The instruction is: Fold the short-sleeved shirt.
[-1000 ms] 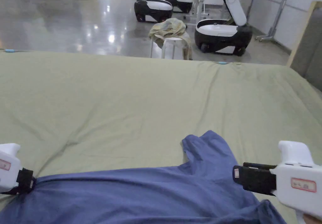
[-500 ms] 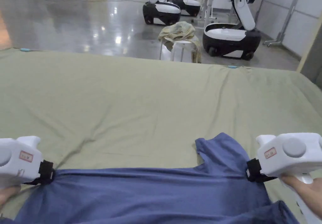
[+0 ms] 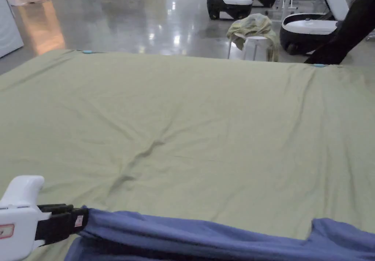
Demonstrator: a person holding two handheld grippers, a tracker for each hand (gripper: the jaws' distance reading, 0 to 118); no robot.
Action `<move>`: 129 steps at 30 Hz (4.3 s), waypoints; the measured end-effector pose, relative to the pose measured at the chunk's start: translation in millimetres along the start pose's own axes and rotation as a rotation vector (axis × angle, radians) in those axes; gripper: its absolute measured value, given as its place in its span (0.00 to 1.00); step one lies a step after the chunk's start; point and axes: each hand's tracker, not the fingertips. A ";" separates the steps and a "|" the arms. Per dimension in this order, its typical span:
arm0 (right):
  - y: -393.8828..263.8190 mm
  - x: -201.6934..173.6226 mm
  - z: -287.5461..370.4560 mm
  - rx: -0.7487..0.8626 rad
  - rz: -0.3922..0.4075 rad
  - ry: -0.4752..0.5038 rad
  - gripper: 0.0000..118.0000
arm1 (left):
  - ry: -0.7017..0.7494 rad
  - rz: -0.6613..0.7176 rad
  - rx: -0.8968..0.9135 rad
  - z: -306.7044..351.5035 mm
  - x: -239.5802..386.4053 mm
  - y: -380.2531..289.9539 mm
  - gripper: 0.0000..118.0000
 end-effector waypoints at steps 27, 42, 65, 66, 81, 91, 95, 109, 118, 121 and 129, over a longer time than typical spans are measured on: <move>-18.8 -76.6 70.1 0.498 0.252 -0.271 0.68 | 0.125 -0.360 0.633 117.4 139.1 -21.7 0.49; -9.1 -120.9 22.0 0.483 0.169 0.001 0.00 | 0.076 -0.320 0.597 96.6 150.7 -35.1 0.02; -11.0 -91.2 11.1 0.401 -0.022 0.066 0.00 | -0.429 0.746 0.156 -48.2 -119.7 -82.4 0.61; -11.1 -91.6 11.0 0.396 -0.023 0.066 0.00 | -0.486 0.762 0.180 -50.5 -121.4 -84.6 0.61; -15.3 -98.8 7.4 0.344 -0.006 0.039 0.00 | -0.430 0.626 0.050 -74.5 -80.7 -47.3 0.09; -16.0 -85.8 9.0 0.362 -0.052 0.051 0.00 | -0.163 0.472 0.250 57.7 -107.8 24.2 0.09; -16.7 -82.8 8.1 0.367 -0.085 0.064 0.00 | -0.170 0.282 0.240 59.0 -28.2 41.0 0.09; -43.2 -66.8 30.1 0.353 -0.080 -0.015 0.00 | -0.440 0.119 -0.012 -108.4 133.7 2.2 0.58; -49.2 -56.5 18.2 0.334 -0.130 0.012 0.00 | -0.444 0.204 -0.006 -121.9 109.6 -17.8 0.04; -49.5 -61.8 16.8 0.325 -0.122 0.021 0.00 | -0.460 0.186 -0.151 -164.4 133.4 -41.0 0.04; -49.3 -70.2 7.8 0.291 -0.082 0.037 0.00 | -0.422 0.091 -0.145 -146.3 146.2 -28.0 0.33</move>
